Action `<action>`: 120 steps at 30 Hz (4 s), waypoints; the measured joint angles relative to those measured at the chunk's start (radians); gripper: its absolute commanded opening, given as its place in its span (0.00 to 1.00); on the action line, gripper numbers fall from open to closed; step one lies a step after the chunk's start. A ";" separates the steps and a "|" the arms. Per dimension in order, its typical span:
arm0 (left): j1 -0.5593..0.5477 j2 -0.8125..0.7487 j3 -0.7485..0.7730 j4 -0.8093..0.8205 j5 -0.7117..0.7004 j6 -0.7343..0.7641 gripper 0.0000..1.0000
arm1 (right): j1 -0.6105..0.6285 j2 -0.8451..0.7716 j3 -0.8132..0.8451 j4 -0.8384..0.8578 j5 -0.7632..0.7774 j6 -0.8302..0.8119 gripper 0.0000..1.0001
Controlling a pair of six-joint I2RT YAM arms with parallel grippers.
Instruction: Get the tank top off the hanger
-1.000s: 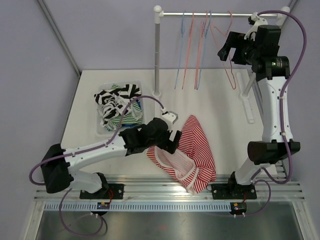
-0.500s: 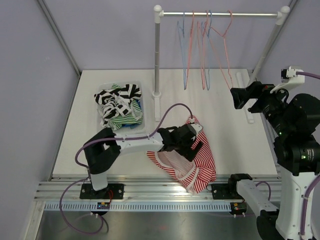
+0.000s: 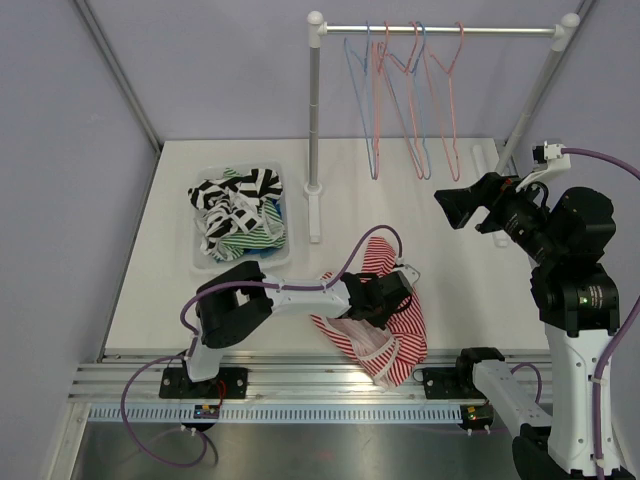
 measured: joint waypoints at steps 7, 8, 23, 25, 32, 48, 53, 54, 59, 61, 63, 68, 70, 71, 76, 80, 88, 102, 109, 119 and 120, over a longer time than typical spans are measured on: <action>0.000 -0.146 -0.099 -0.071 -0.077 -0.022 0.00 | 0.000 -0.084 -0.111 0.092 -0.024 0.039 1.00; 0.003 -0.188 -0.099 -0.103 -0.098 -0.024 0.00 | 0.000 -0.094 -0.125 0.103 -0.023 0.042 0.99; 0.414 -0.652 0.119 -0.452 -0.399 -0.019 0.00 | 0.000 -0.115 -0.149 0.134 -0.014 0.046 0.99; 0.515 -0.647 0.170 -0.479 -0.381 0.006 0.00 | 0.000 -0.116 -0.149 0.134 -0.014 0.046 0.99; 0.780 -0.501 0.527 -0.559 -0.177 0.090 0.00 | 0.000 -0.115 -0.149 0.135 -0.016 0.045 1.00; 1.199 -0.161 0.579 -0.643 0.208 0.153 0.00 | 0.000 -0.118 -0.162 0.164 -0.025 0.037 1.00; 1.205 0.080 0.605 -0.679 0.120 0.170 0.00 | 0.004 -0.118 -0.169 0.179 -0.026 0.037 0.99; 1.194 0.110 0.605 -0.680 0.098 0.175 0.00 | 0.005 -0.118 -0.171 0.182 -0.026 0.037 0.99; 1.113 0.159 0.605 -0.674 -0.043 0.178 0.00 | 0.010 -0.118 -0.177 0.185 -0.045 0.038 1.00; 1.085 0.177 0.605 -0.673 -0.109 0.173 0.00 | 0.013 -0.118 -0.177 0.185 -0.051 0.038 0.99; 1.058 0.197 0.605 -0.671 -0.178 0.171 0.00 | 0.019 -0.119 -0.177 0.185 -0.051 0.038 1.00; 1.017 0.208 0.600 -0.667 -0.304 0.173 0.00 | 0.033 -0.132 -0.180 0.186 -0.053 0.038 0.99; 1.013 0.221 0.622 -0.685 -0.321 0.182 0.00 | 0.037 -0.134 -0.181 0.186 -0.060 0.038 0.99; 1.012 0.230 0.638 -0.696 -0.327 0.190 0.00 | 0.040 -0.135 -0.181 0.186 -0.063 0.038 0.99; 1.012 0.249 0.662 -0.703 -0.339 0.251 0.00 | 0.045 -0.144 -0.186 0.186 -0.077 0.038 0.99; 1.013 0.260 0.676 -0.701 -0.330 0.304 0.00 | 0.047 -0.151 -0.188 0.187 -0.081 0.038 1.00; 1.008 0.267 0.684 -0.698 -0.325 0.366 0.00 | 0.053 -0.153 -0.192 0.187 -0.095 0.038 0.99; 1.003 0.064 0.630 -0.660 -0.273 0.338 0.75 | 0.062 -0.152 -0.191 0.185 -0.100 0.034 0.99; 0.993 -0.108 0.625 -0.653 -0.255 0.305 0.85 | 0.062 -0.137 -0.174 0.183 -0.100 0.033 0.99; 0.960 -0.467 0.426 -0.625 -0.259 0.233 0.99 | 0.213 -0.040 -0.068 0.035 0.190 -0.036 1.00; 0.952 -0.540 0.378 -0.610 -0.261 0.222 0.99 | 0.230 -0.025 -0.062 0.018 0.247 -0.042 0.99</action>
